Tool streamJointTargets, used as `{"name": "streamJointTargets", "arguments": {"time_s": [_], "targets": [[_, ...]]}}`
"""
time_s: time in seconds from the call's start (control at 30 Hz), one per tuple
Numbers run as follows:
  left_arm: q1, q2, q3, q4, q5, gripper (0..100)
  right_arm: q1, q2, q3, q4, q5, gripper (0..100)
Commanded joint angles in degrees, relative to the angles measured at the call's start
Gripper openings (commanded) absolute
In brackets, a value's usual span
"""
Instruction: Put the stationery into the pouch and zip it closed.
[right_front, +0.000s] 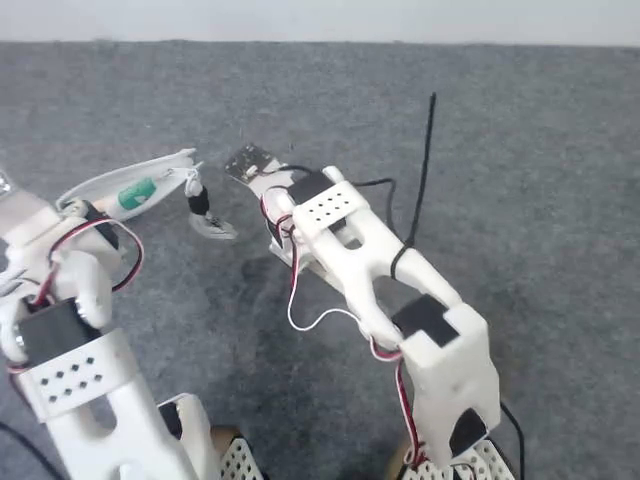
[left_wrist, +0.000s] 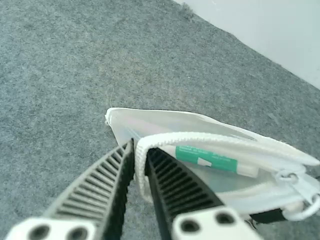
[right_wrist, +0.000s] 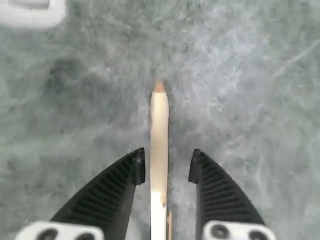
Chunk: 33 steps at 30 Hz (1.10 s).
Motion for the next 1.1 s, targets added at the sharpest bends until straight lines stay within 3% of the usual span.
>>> {"name": "streamJointTargets", "arguments": {"time_s": [0.0, 0.17, 0.63, 0.9, 1.07], "targets": [[0.35, -2.64, -2.15, -2.37, 0.35, 1, -0.31, 1.45, -2.55, -1.71, 0.53, 12.1], [0.35, -2.64, -2.15, -2.29, 0.35, 1, -0.31, 5.58, -5.27, -0.75, 0.62, 0.0], [0.26, -2.73, -2.15, -2.29, 0.35, 1, -0.48, -12.09, -10.46, 22.46, 0.62, 0.6], [0.35, -2.73, -2.15, -2.37, 0.35, 1, -0.57, -22.37, -10.46, 27.74, 0.62, 0.6], [4.31, -2.64, -2.15, -2.29, 0.35, 1, -1.36, -30.64, -10.64, 31.43, 0.62, 0.6]]}}
